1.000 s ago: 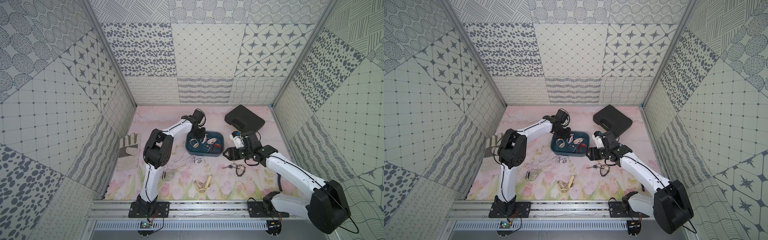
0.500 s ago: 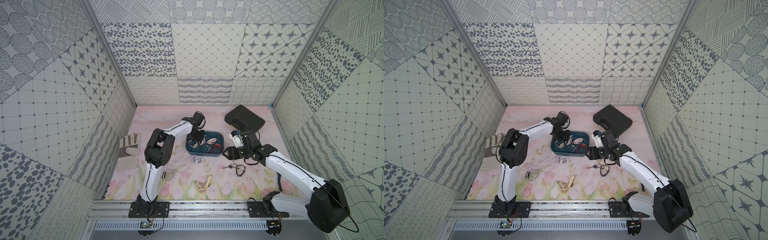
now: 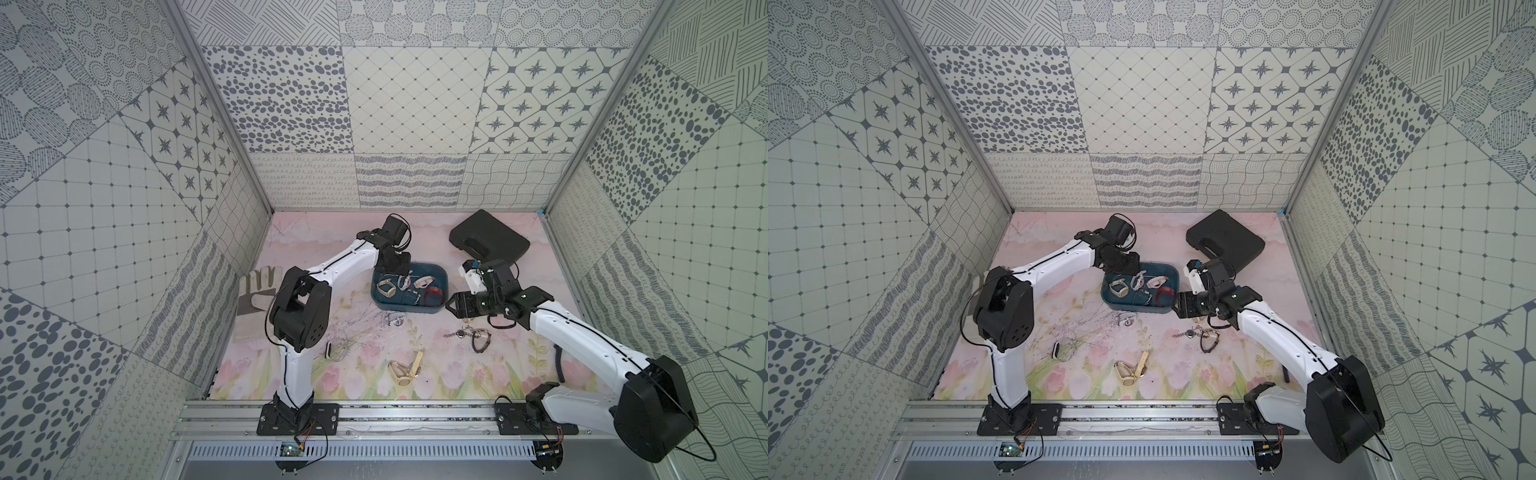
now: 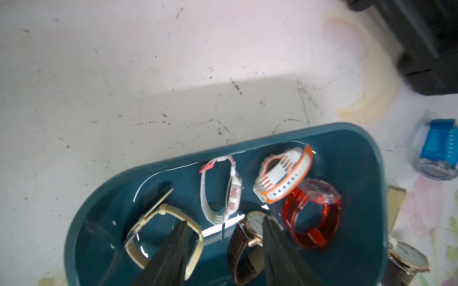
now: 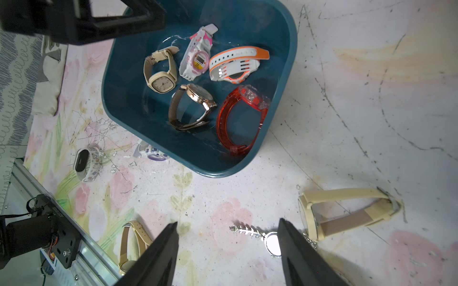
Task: Put the watch into the storage box
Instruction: Place the watch in the storage box, then pick up the watch at the center of the board.
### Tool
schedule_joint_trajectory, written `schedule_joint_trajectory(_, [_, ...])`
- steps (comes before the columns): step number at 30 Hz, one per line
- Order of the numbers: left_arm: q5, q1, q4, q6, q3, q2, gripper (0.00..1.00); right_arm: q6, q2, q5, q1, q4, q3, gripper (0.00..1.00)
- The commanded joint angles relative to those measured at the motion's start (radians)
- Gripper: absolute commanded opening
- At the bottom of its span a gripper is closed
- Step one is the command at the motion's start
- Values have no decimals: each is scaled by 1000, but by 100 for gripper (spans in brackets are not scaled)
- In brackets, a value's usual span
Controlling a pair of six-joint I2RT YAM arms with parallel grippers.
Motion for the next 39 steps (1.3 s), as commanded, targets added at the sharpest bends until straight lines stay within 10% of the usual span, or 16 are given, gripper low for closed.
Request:
schedule_joint_trajectory(1, [8,-23,26,-13,-26,-110,53,25,-38,28,7,-16,24,68])
schedule_joint_trajectory(21, [4,-156,221,-227,-872,-829,50,371,-137,-100,457,241,-279,62])
schedule_joint_trajectory(39, [21,-155,250,-225,-943,-887,50,528,106,44,600,594,-341,53])
